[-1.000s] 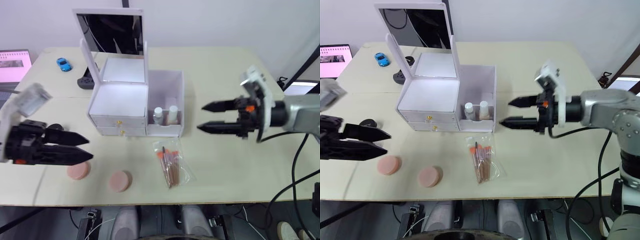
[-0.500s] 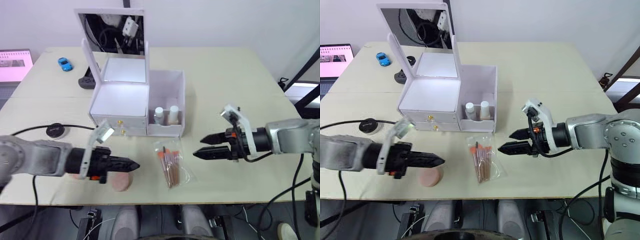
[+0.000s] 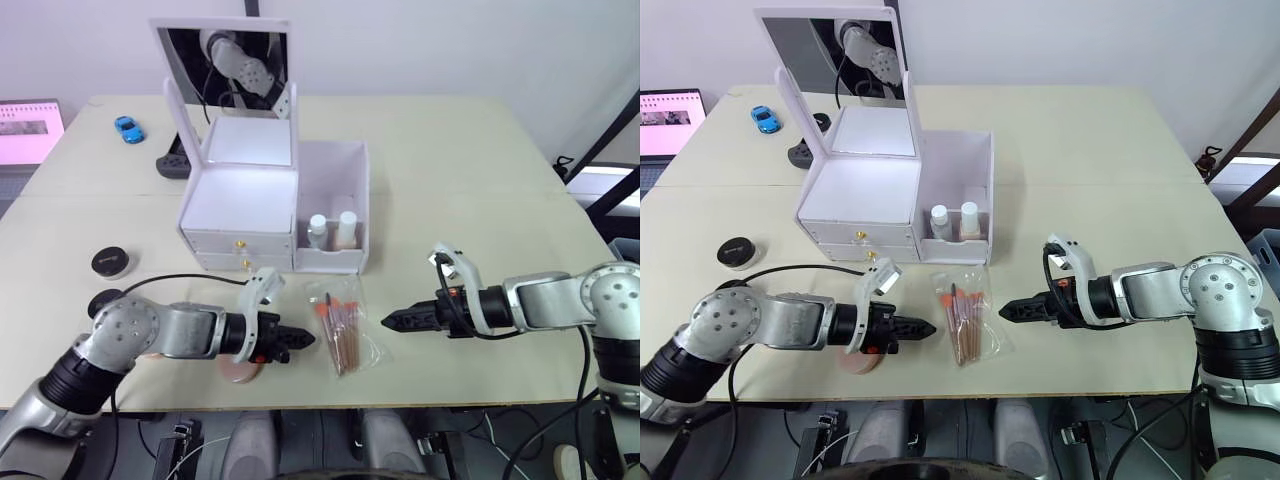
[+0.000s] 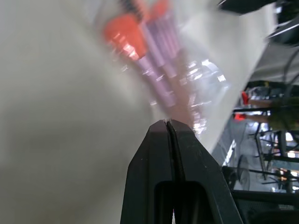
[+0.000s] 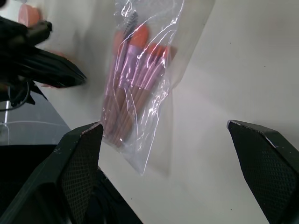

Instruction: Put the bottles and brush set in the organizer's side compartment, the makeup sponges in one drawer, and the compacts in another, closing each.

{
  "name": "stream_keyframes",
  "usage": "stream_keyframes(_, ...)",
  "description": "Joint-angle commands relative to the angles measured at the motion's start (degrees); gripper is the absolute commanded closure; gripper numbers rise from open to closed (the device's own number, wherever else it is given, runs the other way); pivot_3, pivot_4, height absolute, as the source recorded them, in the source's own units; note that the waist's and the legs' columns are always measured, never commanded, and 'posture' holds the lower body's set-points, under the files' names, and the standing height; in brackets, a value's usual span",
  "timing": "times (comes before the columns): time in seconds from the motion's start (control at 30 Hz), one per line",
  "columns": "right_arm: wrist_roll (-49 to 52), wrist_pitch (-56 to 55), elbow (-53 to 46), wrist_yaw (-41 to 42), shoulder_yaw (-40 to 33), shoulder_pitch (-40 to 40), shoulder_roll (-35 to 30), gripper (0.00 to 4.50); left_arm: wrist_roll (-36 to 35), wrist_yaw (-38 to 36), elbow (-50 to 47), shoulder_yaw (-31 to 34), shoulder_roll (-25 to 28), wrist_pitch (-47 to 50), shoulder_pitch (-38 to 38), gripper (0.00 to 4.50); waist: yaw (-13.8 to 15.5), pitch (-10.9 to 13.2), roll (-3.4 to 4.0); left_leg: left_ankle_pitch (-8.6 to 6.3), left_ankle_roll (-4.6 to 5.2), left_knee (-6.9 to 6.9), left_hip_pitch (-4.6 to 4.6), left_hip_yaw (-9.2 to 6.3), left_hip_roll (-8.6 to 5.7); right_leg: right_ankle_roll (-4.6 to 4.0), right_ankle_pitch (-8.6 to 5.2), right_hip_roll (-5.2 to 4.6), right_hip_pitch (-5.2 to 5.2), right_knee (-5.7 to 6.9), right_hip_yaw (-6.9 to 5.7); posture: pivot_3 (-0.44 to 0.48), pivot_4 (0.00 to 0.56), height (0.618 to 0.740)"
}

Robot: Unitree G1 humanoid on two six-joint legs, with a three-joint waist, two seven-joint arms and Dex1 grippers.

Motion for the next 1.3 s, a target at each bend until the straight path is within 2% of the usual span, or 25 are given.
stream_keyframes(0.03,2.74,-1.23,1.07,-1.87,0.40,-0.21,0.65,0.00,3.84,-0.06,0.01,0.09,-2.77,1.08,-0.11,4.45,0.05,0.00,0.00,0.00,0.00,0.00,0.00,0.00,0.00,0.00,0.00,0.00,0.01,-0.01,0.00,0.000,0.150,0.723)
stream_keyframes(0.17,3.49,-2.59,2.55,-3.80,1.89,0.54,2.56,0.00,6.51,1.74,0.84,0.62,-6.96,1.92,-0.31,4.45,0.18,-0.01,0.00,0.00,0.00,0.01,0.00,-0.06,-0.02,0.00,0.00,0.00,0.06,-0.03,-0.01,0.000,0.150,0.723)
stream_keyframes(0.37,1.61,-3.57,4.66,-4.23,4.27,1.18,6.50,0.00,7.48,2.28,1.13,2.55,-8.97,3.28,0.61,4.45,-0.01,-0.11,-0.09,0.00,0.00,0.03,0.08,-0.12,-0.03,0.00,0.00,0.00,0.18,-0.06,-0.02,0.000,0.150,0.723)
stream_keyframes(0.53,-2.63,-3.76,6.25,-0.53,6.23,2.07,10.37,0.00,11.06,0.55,0.85,3.02,-10.77,4.69,-0.05,4.45,-0.09,-0.33,-0.31,0.00,-0.01,0.01,0.37,-0.36,-0.03,0.00,0.00,0.13,0.41,-0.05,-0.06,0.000,0.150,0.723)
stream_keyframes(0.9,-10.75,0.24,10.91,9.38,10.10,-4.10,16.80,0.00,14.00,-0.93,1.59,5.51,-13.37,8.51,-0.25,4.45,-0.20,-0.40,-0.34,-0.01,-0.01,-0.35,0.74,-1.18,0.03,-0.16,-0.01,0.84,0.51,-0.05,0.00,0.000,0.150,0.723)
stream_keyframes(1.07,-15.11,1.13,11.97,13.87,10.31,-6.32,14.98,0.00,15.11,-1.05,1.35,6.73,-14.18,9.59,0.06,4.45,-0.14,-0.40,-0.31,-0.02,0.00,-0.39,0.74,-1.26,0.05,-0.22,-0.03,0.91,0.48,-0.05,0.00,0.000,0.150,0.723)
stream_keyframes(1.3,-16.03,1.20,8.10,16.95,12.87,-9.38,6.69,0.00,13.51,-1.19,-0.59,9.93,-13.52,10.31,1.44,4.45,0.00,-0.33,-0.21,-0.02,-0.01,-0.38,0.60,-1.24,0.02,-0.22,-0.03,0.86,0.39,-0.14,0.04,0.000,0.150,0.723)
